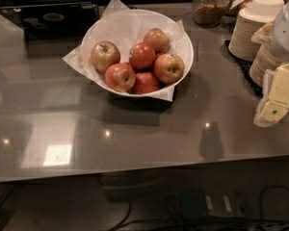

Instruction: Pick apple from white bowl

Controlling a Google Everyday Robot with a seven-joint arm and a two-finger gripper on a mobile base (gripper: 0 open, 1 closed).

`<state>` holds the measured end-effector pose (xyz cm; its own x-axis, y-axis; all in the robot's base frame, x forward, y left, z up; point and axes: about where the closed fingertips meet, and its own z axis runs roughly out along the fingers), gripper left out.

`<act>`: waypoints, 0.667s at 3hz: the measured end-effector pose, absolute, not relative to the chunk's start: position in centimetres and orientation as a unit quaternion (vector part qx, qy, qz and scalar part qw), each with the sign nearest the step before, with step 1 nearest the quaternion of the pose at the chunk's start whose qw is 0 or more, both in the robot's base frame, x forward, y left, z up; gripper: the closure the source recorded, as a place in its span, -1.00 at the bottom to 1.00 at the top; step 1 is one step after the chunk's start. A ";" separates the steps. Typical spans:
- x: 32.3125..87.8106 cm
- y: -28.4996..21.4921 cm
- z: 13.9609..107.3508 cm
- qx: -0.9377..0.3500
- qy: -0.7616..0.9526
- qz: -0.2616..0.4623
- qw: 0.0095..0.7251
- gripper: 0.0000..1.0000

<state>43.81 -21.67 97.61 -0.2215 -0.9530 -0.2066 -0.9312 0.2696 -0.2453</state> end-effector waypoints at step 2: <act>44.7 -21.4 97.7 -0.605 0.776 -0.028 0.174 -1.00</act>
Offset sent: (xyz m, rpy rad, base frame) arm 0.0186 0.0030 -0.0044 0.0599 -0.0142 0.0239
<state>44.67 -21.44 97.68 -0.2075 -0.9494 -0.2359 -0.9298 0.2663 -0.2540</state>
